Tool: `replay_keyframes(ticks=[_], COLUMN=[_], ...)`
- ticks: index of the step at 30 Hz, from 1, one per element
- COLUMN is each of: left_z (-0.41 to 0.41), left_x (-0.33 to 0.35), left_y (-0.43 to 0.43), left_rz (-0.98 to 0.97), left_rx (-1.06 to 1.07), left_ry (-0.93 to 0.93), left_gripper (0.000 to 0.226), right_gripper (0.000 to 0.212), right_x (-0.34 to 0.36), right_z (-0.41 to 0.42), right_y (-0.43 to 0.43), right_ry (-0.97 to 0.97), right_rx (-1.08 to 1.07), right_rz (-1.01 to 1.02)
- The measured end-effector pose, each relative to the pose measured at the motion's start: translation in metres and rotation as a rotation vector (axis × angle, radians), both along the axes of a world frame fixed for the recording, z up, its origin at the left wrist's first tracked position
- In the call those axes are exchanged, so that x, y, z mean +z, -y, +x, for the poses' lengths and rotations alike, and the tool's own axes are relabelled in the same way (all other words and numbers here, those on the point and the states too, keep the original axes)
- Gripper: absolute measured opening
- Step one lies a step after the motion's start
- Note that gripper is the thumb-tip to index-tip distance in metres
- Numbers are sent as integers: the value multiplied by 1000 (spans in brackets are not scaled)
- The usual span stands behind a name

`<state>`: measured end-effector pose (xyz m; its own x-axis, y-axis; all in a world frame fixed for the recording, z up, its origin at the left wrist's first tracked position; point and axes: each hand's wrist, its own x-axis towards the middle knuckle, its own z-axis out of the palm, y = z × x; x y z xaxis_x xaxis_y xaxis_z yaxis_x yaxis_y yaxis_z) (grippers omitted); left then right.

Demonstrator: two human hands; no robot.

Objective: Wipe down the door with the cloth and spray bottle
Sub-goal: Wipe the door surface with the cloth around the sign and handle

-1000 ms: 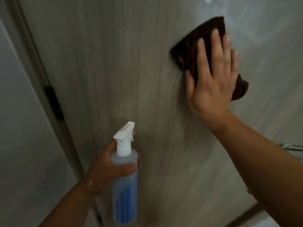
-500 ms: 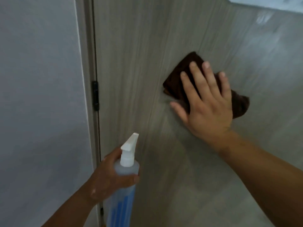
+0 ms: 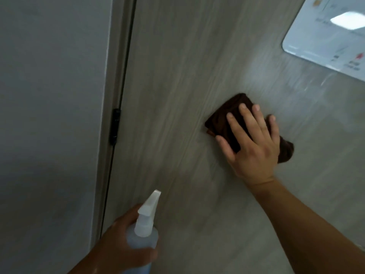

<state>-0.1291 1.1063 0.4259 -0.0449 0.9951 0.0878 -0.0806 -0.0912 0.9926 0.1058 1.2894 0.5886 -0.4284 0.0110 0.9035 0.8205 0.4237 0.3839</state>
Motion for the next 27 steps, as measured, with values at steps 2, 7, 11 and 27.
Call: replay_keyframes(ticks=[2,7,11,27], left_z=[-15,-34,-46,-65], left_x=[-13,-46,-70,-222], left_y=[3,18,19,-12], left_rz=[-24,5,-17,141], left_rx=[6,42,55,157], left_ry=[37,-16,21,-60], left_gripper=[74,73,71,71], right_gripper=[44,46,48,52], right_x=[0,-6,-18,-186], right_z=[-4,-7,-18,-113], right_y=[0,0,-1,-5], right_ry=[-1,-15,-58,224], right_rx=[-11,-24,-18,10], right_rz=[26,28,43,-36])
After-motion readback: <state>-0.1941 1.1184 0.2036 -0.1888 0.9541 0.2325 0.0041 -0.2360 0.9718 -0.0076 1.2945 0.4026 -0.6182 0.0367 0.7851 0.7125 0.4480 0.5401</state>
